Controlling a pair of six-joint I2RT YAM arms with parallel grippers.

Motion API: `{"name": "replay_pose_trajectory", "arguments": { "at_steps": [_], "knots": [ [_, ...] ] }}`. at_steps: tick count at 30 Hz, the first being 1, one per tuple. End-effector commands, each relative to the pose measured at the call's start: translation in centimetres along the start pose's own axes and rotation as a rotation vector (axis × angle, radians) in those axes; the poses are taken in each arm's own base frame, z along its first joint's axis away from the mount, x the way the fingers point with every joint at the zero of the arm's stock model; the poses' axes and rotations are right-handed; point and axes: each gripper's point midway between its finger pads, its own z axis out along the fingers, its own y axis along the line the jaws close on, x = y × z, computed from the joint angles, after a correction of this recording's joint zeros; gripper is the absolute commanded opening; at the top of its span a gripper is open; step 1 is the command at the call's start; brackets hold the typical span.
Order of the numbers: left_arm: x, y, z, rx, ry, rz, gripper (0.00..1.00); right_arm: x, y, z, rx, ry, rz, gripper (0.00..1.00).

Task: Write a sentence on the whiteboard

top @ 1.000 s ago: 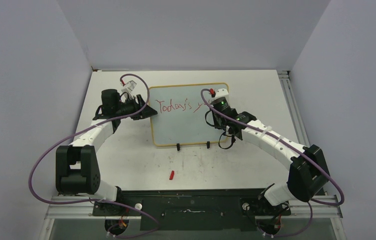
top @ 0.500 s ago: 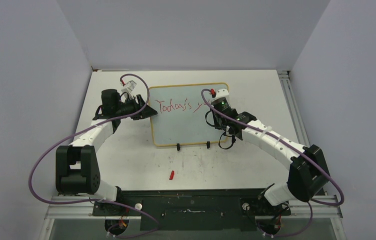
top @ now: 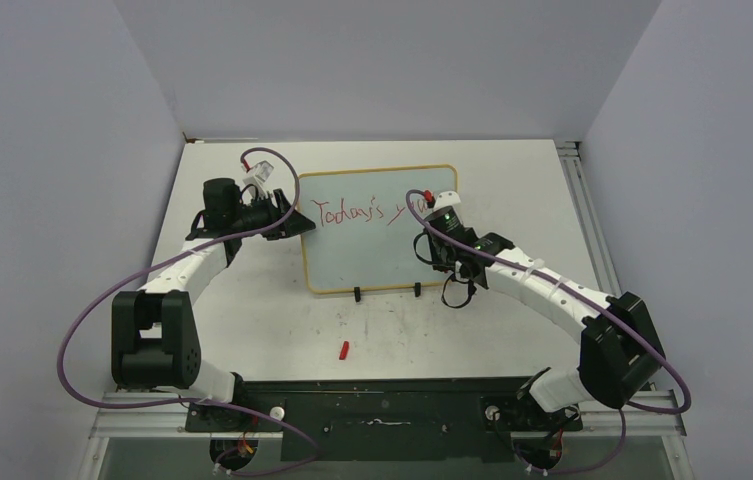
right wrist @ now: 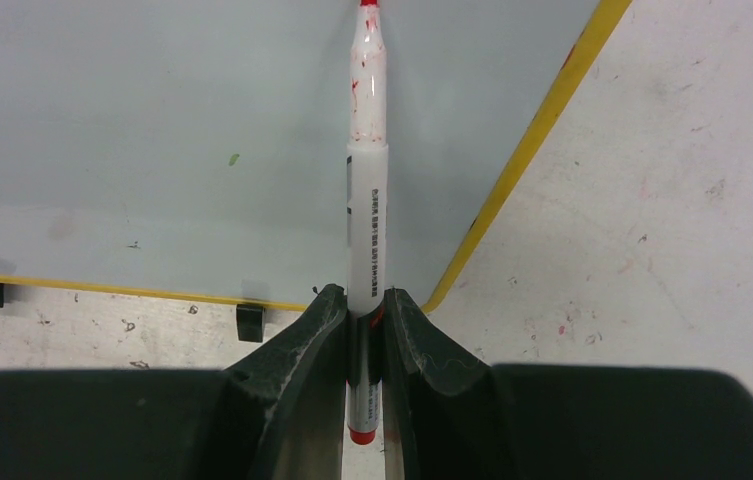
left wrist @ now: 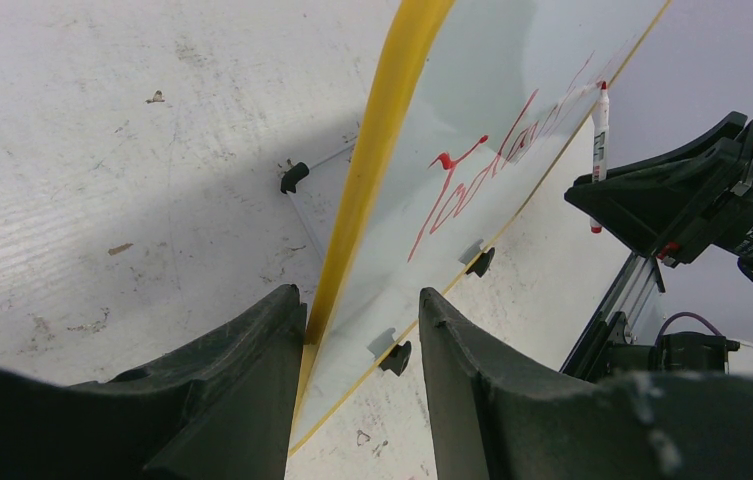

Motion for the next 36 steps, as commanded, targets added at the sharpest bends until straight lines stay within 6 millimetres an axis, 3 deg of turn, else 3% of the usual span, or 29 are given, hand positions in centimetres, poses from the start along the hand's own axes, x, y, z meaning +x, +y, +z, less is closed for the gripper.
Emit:
{"name": "replay_pose_trajectory", "arguments": {
  "at_steps": [1,15,36],
  "knots": [
    [-1.1,-2.4,-0.6,0.065,-0.028,0.069,0.44,-1.1,0.2,-1.0,-0.009,-0.048,0.028,0.05],
    [-1.1,-2.3,-0.6,0.061,-0.026,0.07,0.43,-4.2,0.1,-1.1,0.013,-0.1,0.01,0.05],
    [-1.0,-2.3,-0.6,0.062,-0.025,0.07,0.44,-4.2,-1.0,-0.8,0.035,-0.088,0.029,0.05]
  ]
}}
